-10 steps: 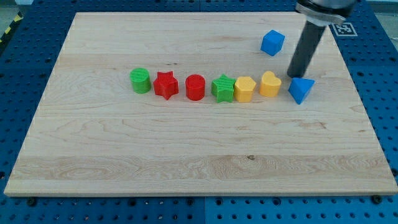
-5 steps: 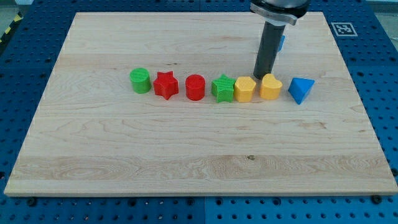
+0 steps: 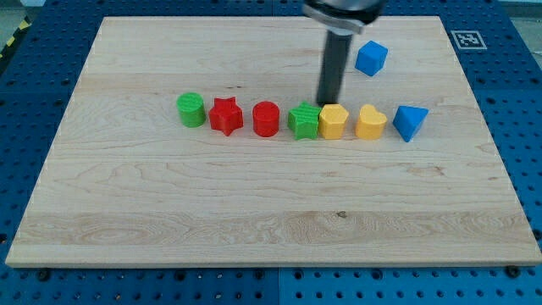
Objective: Adjust the line of blocks
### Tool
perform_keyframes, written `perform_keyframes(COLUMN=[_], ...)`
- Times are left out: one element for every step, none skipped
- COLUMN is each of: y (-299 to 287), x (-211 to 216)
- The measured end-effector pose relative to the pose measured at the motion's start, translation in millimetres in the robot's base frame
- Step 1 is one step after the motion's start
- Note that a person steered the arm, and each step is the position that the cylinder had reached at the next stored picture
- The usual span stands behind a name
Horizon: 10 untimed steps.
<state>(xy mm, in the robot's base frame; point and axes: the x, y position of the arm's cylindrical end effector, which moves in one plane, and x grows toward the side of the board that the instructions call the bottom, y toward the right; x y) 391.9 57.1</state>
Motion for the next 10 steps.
perform_keyframes(y=[-64.0, -87.1, -87.1, -78.1, -68.1, -67.9, -67.9, -67.9, -70.7, -83.6], x=[-0.8, -0.8, -0.8, -0.8, -0.8, 6.2, 21.3, 19.8, 16.5, 15.2])
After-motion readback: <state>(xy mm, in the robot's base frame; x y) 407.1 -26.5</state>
